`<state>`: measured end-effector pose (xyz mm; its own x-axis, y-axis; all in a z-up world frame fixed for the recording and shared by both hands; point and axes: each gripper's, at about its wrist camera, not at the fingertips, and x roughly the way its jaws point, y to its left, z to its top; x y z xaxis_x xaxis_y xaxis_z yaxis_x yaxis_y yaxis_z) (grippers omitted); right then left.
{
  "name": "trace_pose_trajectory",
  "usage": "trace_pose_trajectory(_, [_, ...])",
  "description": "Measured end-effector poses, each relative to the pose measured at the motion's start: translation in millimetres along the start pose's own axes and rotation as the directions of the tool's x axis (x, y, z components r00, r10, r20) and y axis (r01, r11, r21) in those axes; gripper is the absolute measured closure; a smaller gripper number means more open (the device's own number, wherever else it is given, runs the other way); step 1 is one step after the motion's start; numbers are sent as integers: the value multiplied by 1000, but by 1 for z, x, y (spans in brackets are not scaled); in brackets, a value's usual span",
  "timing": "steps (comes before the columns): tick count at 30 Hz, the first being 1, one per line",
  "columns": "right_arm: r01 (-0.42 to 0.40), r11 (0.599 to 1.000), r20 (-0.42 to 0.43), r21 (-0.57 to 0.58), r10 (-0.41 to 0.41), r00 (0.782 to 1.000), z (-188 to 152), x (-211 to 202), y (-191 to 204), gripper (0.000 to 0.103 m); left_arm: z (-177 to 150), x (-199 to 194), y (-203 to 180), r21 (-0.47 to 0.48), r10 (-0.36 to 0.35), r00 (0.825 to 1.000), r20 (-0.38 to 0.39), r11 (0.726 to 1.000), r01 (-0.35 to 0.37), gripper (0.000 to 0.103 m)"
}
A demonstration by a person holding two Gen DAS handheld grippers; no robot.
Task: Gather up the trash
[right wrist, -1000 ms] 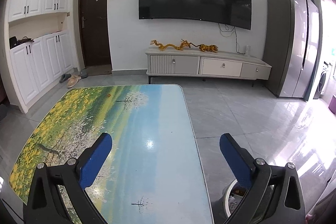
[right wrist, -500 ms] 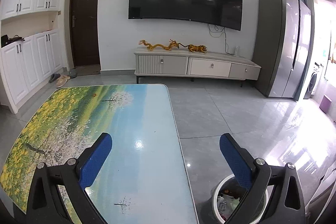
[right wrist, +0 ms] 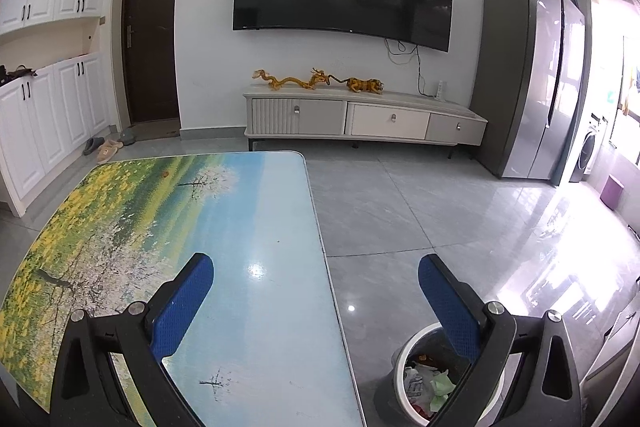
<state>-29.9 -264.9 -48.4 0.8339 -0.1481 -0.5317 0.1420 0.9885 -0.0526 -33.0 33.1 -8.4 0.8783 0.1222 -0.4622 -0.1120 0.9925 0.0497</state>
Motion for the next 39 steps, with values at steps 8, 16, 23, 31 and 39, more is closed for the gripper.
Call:
trace_pose_trajectory(8, [8,1000,-5,-1,-8,1000,-1,1,-3,0,-1,1,0,5,-4,1000,9,1000,4,0])
trace_pose_trajectory(16, [24,1000,5,-2,-23,1000,-1,-3,-6,0,-2,0,-5,9,-30,999,13,1000,30,0])
trace_pose_trajectory(23, [37,999,3,14,-37,999,-2,-3,-16,0,0,-1,-14,27,-63,998,4,998,63,0])
trace_pose_trajectory(31, [42,999,0,32,-42,999,-3,-4,-23,0,1,-3,-22,51,-71,997,6,996,71,0])
trace_pose_trajectory(39, [43,999,-6,34,-43,999,-5,-3,-26,0,0,-4,-27,64,-80,997,-7,995,81,0])
